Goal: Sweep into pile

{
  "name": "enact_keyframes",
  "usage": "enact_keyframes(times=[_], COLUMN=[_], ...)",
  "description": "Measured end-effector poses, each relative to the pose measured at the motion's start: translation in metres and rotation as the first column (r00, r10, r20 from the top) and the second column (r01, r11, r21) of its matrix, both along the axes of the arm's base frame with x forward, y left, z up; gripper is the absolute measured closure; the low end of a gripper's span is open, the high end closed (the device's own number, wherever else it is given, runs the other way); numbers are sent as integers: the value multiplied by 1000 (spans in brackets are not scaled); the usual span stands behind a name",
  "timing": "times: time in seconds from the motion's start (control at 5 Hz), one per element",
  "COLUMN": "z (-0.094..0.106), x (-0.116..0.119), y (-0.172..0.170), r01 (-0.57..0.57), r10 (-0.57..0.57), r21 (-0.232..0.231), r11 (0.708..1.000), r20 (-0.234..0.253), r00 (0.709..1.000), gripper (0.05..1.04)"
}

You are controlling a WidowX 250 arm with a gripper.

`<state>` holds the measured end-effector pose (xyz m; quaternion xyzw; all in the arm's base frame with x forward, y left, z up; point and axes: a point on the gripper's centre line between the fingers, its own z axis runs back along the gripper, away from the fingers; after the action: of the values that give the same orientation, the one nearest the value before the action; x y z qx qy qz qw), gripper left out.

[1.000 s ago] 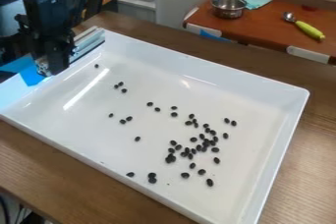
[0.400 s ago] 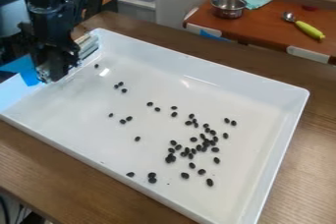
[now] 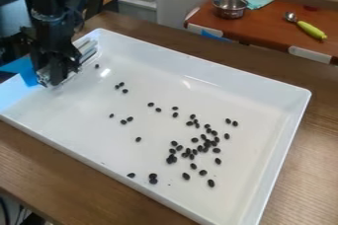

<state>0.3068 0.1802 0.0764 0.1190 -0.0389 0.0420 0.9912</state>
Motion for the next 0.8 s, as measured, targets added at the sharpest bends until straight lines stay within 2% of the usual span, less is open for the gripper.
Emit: enact_keyframes(times=[0.4, 0.8], z=[-7, -17], x=[5, 4], y=[-7, -27], r01=[20, 34], r10=[-19, -32], r21=[34, 57], r11=[999, 998], r20=[-12, -38], r00=[1000, 999], gripper=[704, 704])
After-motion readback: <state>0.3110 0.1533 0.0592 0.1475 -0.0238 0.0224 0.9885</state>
